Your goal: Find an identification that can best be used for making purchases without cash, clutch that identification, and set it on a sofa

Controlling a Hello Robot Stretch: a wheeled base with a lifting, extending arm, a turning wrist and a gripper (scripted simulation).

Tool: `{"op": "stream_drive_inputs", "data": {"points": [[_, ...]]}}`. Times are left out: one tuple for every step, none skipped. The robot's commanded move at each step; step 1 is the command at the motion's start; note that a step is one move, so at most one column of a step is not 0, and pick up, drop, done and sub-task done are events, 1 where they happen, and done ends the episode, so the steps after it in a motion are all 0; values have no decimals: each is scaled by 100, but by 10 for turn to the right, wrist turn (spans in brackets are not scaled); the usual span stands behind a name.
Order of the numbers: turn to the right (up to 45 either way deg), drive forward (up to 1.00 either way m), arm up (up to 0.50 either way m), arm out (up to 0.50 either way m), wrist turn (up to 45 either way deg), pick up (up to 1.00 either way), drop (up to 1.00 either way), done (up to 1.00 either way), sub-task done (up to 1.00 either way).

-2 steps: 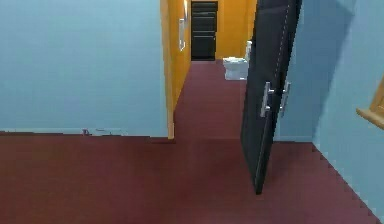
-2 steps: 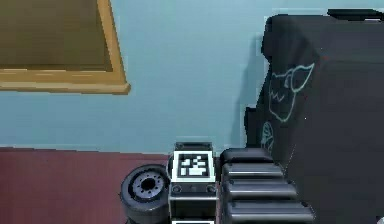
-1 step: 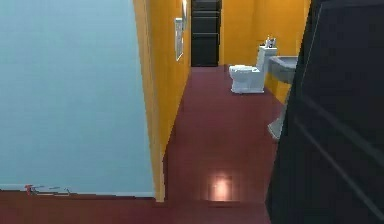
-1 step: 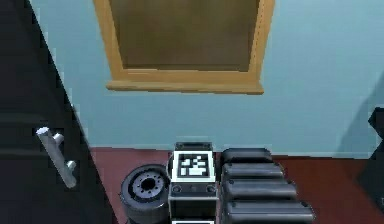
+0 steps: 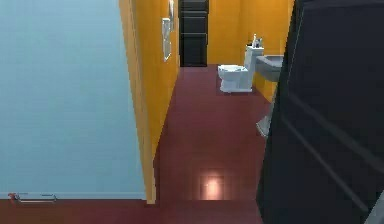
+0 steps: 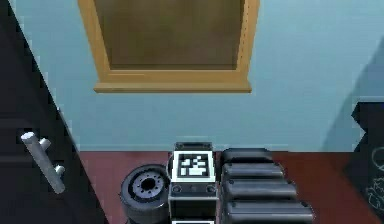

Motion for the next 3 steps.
{"op": "stream_drive_inputs", "data": {"points": [[0,100,0,0,0,0,0,0,0],[0,100,0,0,0,0,0,0,0],[0,100,0,0,0,0,0,0,0]]}}
